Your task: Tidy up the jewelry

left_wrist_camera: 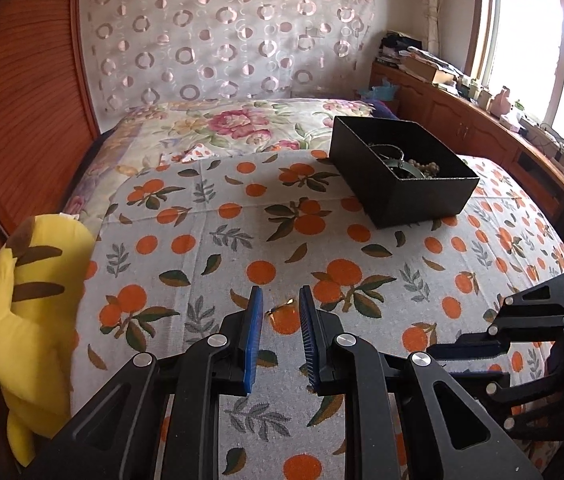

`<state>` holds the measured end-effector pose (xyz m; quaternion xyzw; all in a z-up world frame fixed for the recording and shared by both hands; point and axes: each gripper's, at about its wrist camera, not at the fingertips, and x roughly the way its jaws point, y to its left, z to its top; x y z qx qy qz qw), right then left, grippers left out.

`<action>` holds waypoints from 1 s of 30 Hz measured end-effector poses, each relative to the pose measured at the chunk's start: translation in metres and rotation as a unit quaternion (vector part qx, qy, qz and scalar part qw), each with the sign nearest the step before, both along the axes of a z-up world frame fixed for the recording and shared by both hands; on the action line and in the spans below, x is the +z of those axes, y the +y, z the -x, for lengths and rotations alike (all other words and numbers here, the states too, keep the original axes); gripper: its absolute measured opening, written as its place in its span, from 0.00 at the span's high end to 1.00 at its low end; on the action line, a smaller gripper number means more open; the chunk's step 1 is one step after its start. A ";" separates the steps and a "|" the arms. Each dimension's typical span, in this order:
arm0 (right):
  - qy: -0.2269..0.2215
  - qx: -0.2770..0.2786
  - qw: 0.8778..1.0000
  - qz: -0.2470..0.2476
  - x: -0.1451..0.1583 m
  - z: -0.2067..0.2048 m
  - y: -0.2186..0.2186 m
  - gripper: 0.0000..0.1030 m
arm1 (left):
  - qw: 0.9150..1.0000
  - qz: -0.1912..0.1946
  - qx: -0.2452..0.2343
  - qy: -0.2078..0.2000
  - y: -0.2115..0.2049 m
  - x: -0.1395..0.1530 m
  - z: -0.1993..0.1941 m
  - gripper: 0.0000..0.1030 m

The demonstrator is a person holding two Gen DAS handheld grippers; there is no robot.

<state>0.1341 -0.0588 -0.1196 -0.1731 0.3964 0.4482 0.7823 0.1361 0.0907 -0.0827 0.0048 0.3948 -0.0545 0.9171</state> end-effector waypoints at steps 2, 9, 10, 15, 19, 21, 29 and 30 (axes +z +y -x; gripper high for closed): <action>0.000 -0.003 1.000 -0.001 0.001 -0.002 -0.004 0.84 | 1.000 0.002 -0.001 -0.001 -0.002 0.002 -0.001 0.83; -0.010 -0.035 0.999 -0.027 0.019 -0.023 -0.029 0.84 | 1.000 -0.001 -0.013 -0.011 -0.016 0.016 -0.012 0.89; -0.012 -0.040 0.999 -0.029 0.021 -0.025 -0.032 0.84 | 1.000 -0.004 -0.014 -0.010 -0.017 0.016 -0.012 0.89; -0.017 -0.057 0.998 -0.038 0.028 -0.033 -0.047 0.84 | 1.000 -0.018 -0.008 0.015 -0.010 0.003 -0.001 0.84; -0.015 -0.063 0.997 -0.040 0.026 -0.039 -0.049 0.84 | 1.000 -0.014 0.002 0.027 -0.004 -0.008 0.002 0.66; -0.016 -0.063 0.997 -0.040 0.026 -0.039 -0.048 0.84 | 0.999 -0.003 0.000 0.033 -0.004 -0.011 0.002 0.66; -0.020 -0.067 0.997 -0.042 0.029 -0.041 -0.052 0.84 | 0.998 -0.030 -0.019 0.046 -0.018 -0.027 0.001 0.71; -0.020 -0.068 0.997 -0.042 0.029 -0.042 -0.053 0.84 | 0.998 -0.026 -0.019 0.046 -0.017 -0.027 0.000 0.82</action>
